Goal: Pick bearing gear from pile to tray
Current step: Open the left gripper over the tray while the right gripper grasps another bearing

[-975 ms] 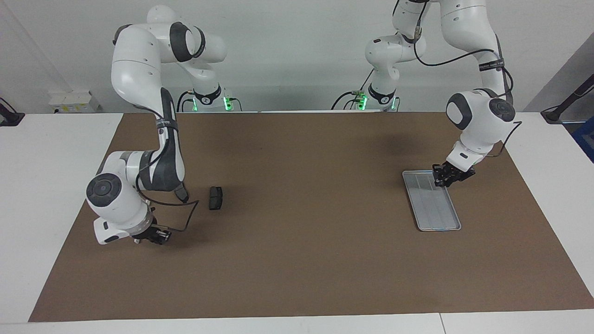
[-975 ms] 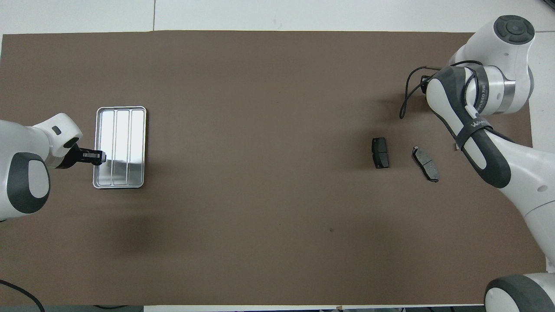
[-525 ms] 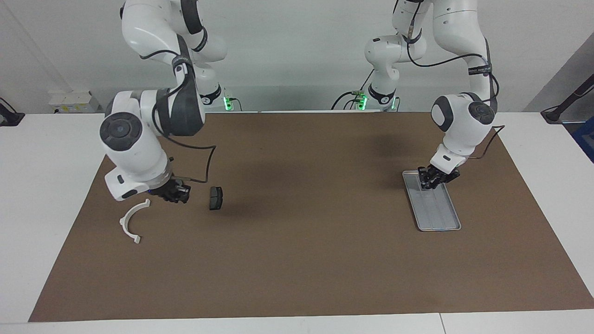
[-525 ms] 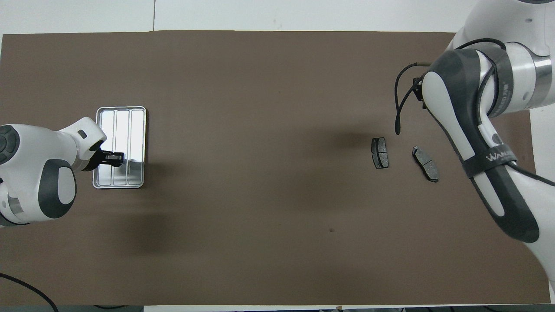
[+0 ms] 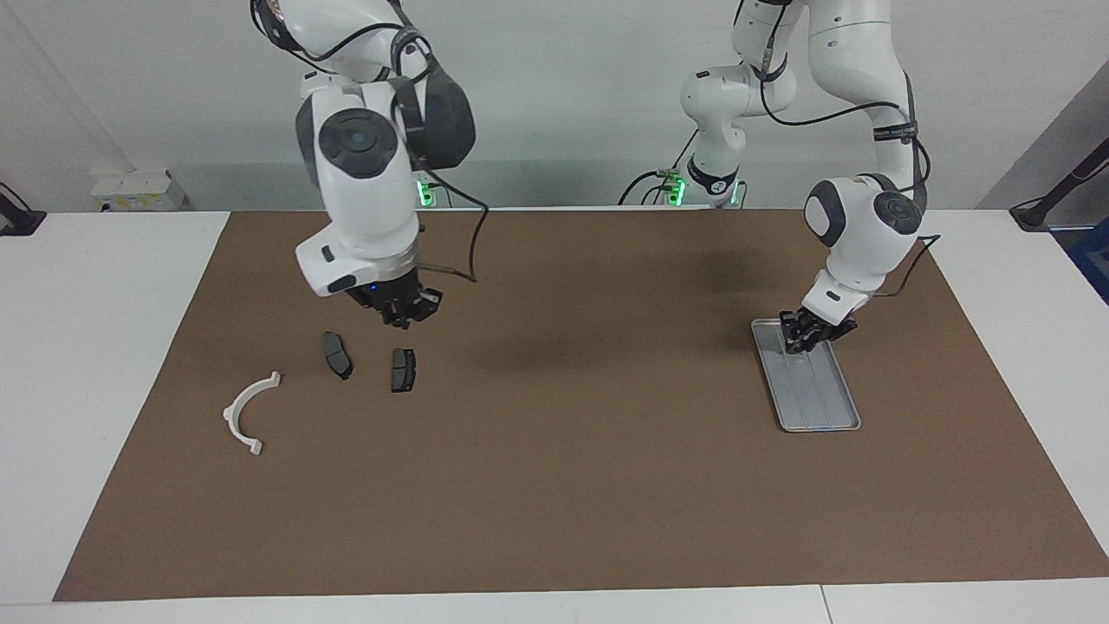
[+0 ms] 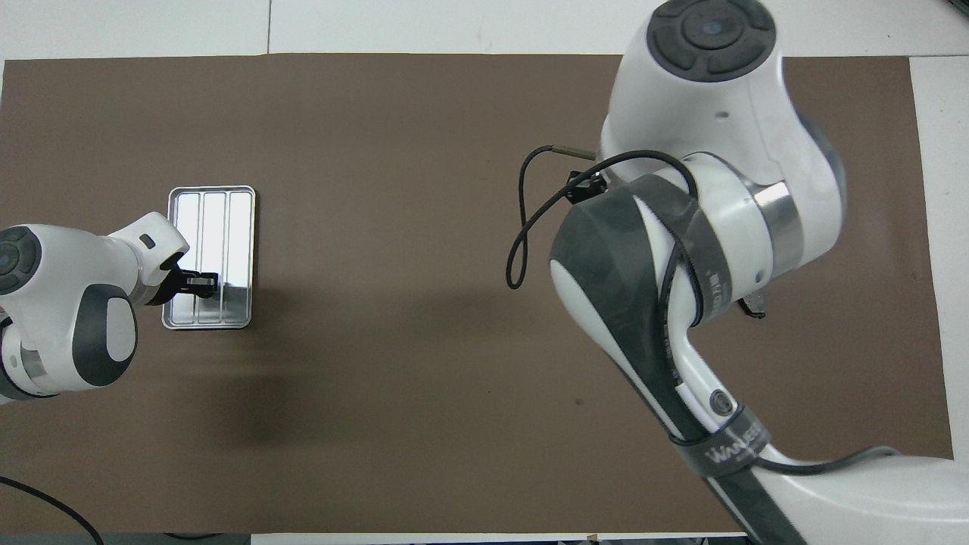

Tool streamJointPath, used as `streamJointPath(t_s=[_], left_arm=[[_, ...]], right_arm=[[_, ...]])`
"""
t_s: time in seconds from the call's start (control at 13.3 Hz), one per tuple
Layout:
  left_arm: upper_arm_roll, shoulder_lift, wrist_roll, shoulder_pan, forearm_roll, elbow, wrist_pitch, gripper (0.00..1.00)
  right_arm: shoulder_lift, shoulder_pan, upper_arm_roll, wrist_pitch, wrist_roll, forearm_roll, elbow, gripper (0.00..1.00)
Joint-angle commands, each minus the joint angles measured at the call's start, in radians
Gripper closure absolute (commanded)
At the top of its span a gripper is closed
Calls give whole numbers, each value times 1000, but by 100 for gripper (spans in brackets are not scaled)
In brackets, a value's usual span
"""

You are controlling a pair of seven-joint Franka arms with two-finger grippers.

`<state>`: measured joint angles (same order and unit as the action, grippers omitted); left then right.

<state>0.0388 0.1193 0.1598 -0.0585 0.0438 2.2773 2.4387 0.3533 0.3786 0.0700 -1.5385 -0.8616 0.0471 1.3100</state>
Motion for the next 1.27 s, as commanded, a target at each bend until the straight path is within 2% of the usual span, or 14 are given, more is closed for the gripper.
streamJointPath(t_s=[0.0, 0.38, 0.45, 0.53, 0.67, 0.9, 1.05, 1.2], left_arm=[[-5, 3, -5, 8, 14, 21, 43, 100], [-5, 14, -6, 22, 14, 21, 52, 100], [-5, 14, -2, 23, 14, 21, 51, 28], [-5, 14, 6, 22, 14, 13, 34, 0], [-5, 4, 3, 23, 14, -34, -28, 0], [-2, -10, -57, 31, 13, -224, -238, 0], [-2, -3, -62, 29, 13, -321, -317, 0], [-2, -6, -62, 28, 13, -332, -322, 0]], right_arm=[[-23, 40, 2, -86, -135, -39, 75, 100], [-14, 158, 1, -398, -324, -65, 293, 100], [-14, 158, 2, -458, -330, -65, 334, 100], [-10, 160, 1, -504, -332, -65, 366, 100], [38, 187, 1, -555, -355, -59, 379, 100], [133, 224, -1, -696, -434, -46, 371, 100], [160, 226, -1, -730, -436, -35, 368, 100], [185, 227, -1, -762, -438, -29, 370, 100]])
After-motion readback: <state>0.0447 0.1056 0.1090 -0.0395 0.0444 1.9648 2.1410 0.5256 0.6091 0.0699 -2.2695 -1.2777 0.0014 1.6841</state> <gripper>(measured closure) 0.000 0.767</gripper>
